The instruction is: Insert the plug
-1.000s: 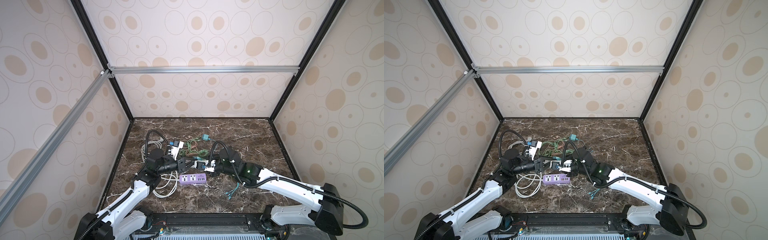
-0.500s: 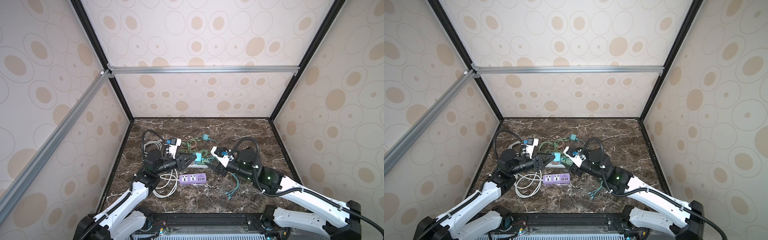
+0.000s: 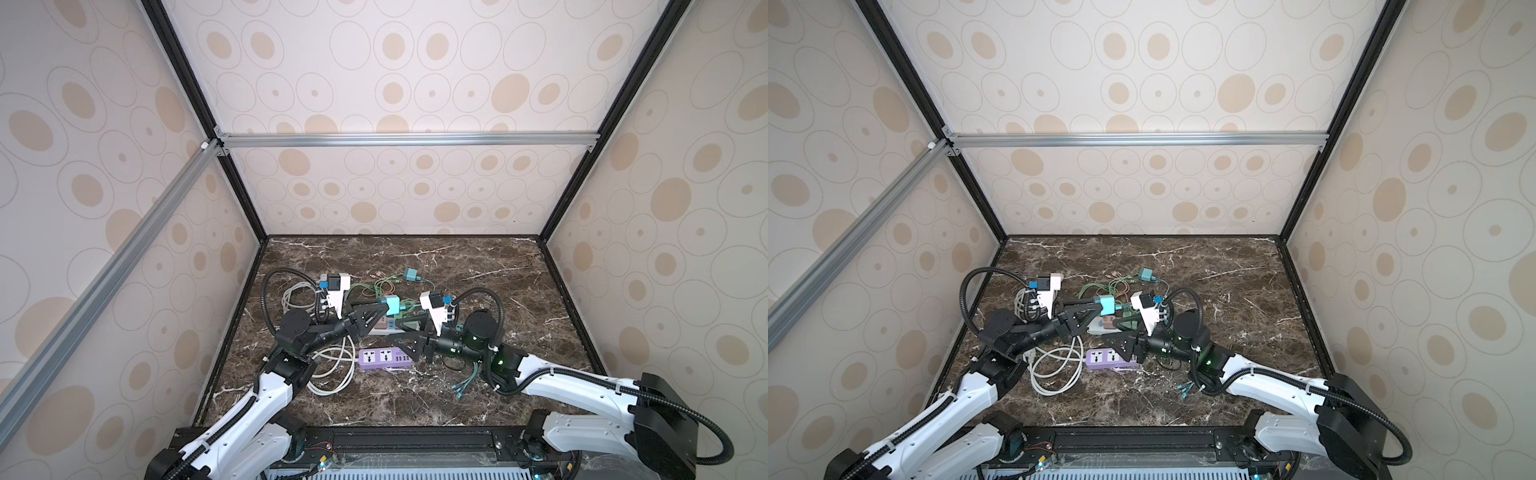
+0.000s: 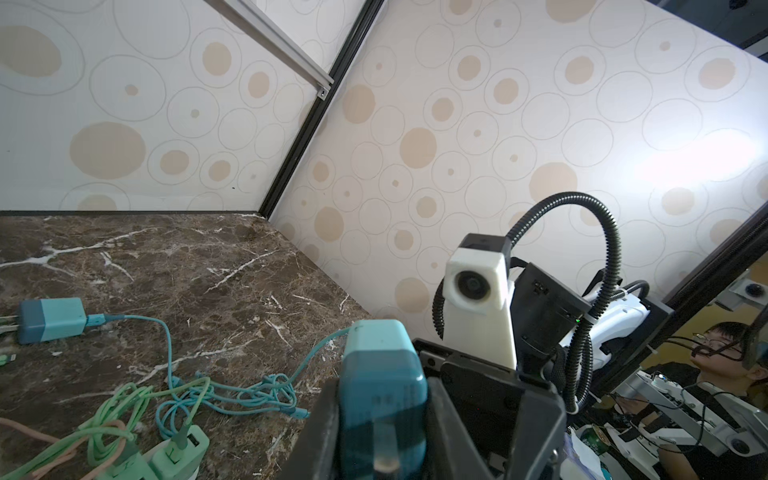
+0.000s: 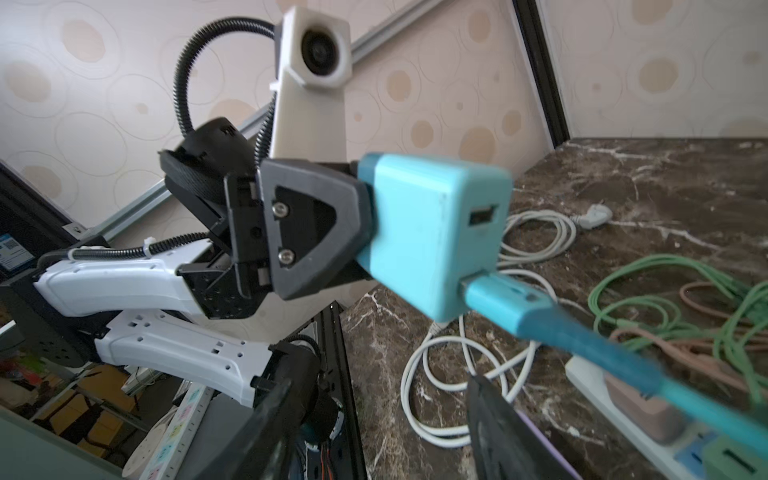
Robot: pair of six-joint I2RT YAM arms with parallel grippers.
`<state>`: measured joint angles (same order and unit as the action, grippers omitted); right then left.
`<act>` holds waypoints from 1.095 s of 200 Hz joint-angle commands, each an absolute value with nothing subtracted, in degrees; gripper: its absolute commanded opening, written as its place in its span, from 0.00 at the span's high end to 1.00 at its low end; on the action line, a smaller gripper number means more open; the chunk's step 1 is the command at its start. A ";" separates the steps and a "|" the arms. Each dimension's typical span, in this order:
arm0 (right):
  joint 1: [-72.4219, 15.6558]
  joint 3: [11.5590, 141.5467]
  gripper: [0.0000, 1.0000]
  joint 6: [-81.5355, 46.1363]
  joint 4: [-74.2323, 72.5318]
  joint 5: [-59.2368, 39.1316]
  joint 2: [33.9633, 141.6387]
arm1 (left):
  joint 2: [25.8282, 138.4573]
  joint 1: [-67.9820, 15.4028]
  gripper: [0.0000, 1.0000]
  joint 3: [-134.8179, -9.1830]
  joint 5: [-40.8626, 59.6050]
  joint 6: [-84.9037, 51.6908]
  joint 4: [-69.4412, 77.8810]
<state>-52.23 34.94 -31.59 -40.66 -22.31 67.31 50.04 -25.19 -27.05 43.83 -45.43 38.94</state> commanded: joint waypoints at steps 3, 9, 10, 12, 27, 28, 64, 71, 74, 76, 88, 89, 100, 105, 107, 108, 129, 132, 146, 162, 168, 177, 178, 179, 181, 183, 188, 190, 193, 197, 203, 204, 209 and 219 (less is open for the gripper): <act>-51.08 33.54 0.30 -36.69 -53.87 -22.42 67.62 | 48.31 -25.62 0.93 -26.12 43.90 -47.84 45.88; -50.95 33.59 0.30 -36.97 -54.82 -22.41 67.73 | 47.96 -25.66 0.93 -25.79 43.75 -48.18 46.49; -50.92 33.63 0.30 -37.03 -54.88 -22.46 67.75 | 47.93 -25.66 0.93 -25.77 43.67 -48.22 46.58; -50.90 33.72 0.30 -37.12 -55.09 -22.40 67.76 | 47.84 -25.66 0.93 -25.69 43.68 -48.37 46.76; -50.67 34.48 0.29 -37.77 -55.50 -22.30 68.26 | 47.44 -25.66 0.93 -24.86 43.64 -49.39 48.91; -50.65 34.55 0.29 -37.87 -55.53 -22.36 68.32 | 47.45 -25.62 0.93 -24.82 43.66 -49.43 49.15; -50.53 35.68 0.30 -40.46 -58.79 -23.37 71.37 | 47.46 -25.84 0.93 -23.73 44.19 -51.59 53.90; -50.40 35.81 0.30 -40.84 -59.53 -23.38 71.94 | 47.42 -25.85 0.93 -23.64 44.21 -51.64 54.13; -50.44 35.85 0.30 -40.99 -59.69 -23.38 72.13 | 47.46 -25.91 0.93 -23.58 44.21 -51.68 54.25; -50.47 35.86 0.30 -41.07 -59.88 -23.38 72.26 | 47.46 -25.92 0.93 -23.56 44.27 -51.66 54.30; -50.37 36.03 0.30 -41.61 -61.48 -23.38 73.09 | 47.41 -25.99 0.93 -23.38 44.45 -51.83 54.84; -50.41 36.08 0.30 -41.64 -61.63 -23.38 73.15 | 47.39 -25.96 0.93 -23.38 44.51 -51.80 54.89; -50.26 36.03 0.31 -42.28 -64.02 -23.54 73.92 | 47.35 -26.04 0.93 -23.21 44.72 -52.09 55.50; -50.19 36.12 0.32 -42.67 -65.06 -23.56 74.23 | 47.37 -26.10 0.93 -23.20 44.86 -52.16 55.69; -50.14 36.19 0.32 -42.86 -65.44 -23.53 74.37 | 47.37 -26.10 0.93 -23.20 44.90 -52.17 55.83; -50.08 36.20 0.32 -42.92 -65.59 -23.50 74.41 | 47.37 -26.10 0.93 -23.16 44.91 -52.19 55.86; -49.90 37.34 0.36 -43.46 -66.51 -23.97 75.39 | 47.33 -26.28 0.92 -22.70 44.91 -52.81 57.41; -49.85 37.48 0.37 -43.50 -66.72 -24.11 75.59 | 47.41 -26.32 0.92 -22.61 44.91 -52.89 57.63; -49.89 38.24 0.40 -43.83 -67.96 -25.08 76.23 | 47.63 -26.41 0.92 -22.34 44.74 -52.97 57.79; -49.87 39.18 0.45 -44.48 -68.73 -26.21 76.78 | 47.88 -26.56 0.93 -21.65 44.54 -53.18 58.36; -49.90 39.46 0.47 -44.63 -68.73 -26.61 76.95 | 47.85 -26.59 0.93 -21.39 44.48 -53.41 59.12; -49.91 39.77 0.49 -44.68 -68.85 -26.94 77.16 | 47.80 -26.63 0.92 -21.02 44.26 -53.74 60.12; -49.92 39.79 0.49 -44.66 -68.92 -27.00 77.17 | 47.81 -26.63 0.92 -21.01 44.28 -53.77 60.20; -49.87 39.80 0.50 -44.70 -68.96 -27.04 77.17 | 47.77 -26.63 0.92 -20.97 44.24 -53.78 60.34; -49.91 39.81 0.50 -44.77 -69.05 -27.02 77.23 | 47.80 -26.67 0.92 -20.93 44.22 -53.79 60.46; -49.90 39.81 0.51 -44.81 -69.12 -26.99 77.25 | 47.81 -26.69 0.92 -20.92 44.21 -53.79 60.47; -49.92 39.87 0.52 -44.88 -69.34 -27.04 77.26 | 47.77 -26.67 0.92 -20.92 44.13 -53.71 60.49; -49.88 39.92 0.53 -44.90 -69.32 -27.00 77.26 | 47.74 -26.69 0.92 -20.92 44.12 -53.70 60.54; -49.84 39.92 0.54 -44.91 -69.34 -27.12 77.26 | 47.71 -26.71 0.92 -20.96 44.00 -53.58 60.48; -49.86 39.99 0.56 -44.91 -69.35 -27.08 77.26 | 47.72 -26.65 0.92 -21.00 44.03 -53.45 60.30; -49.86 40.07 0.57 -44.91 -69.36 -27.23 77.26 | 47.68 -26.67 0.92 -21.09 43.90 -53.22 59.82; -49.89 40.07 0.57 -44.91 -69.31 -27.24 77.26 | 47.70 -26.69 0.92 -21.09 43.88 -53.15 59.70; -49.88 40.15 0.58 -44.91 -69.18 -27.54 77.20 | 47.72 -26.69 0.92 -21.18 43.71 -52.92 59.24; -49.89 40.43 0.61 -44.92 -68.84 -28.05 77.17 | 47.72 -26.72 0.92 -21.18 43.35 -52.63 58.80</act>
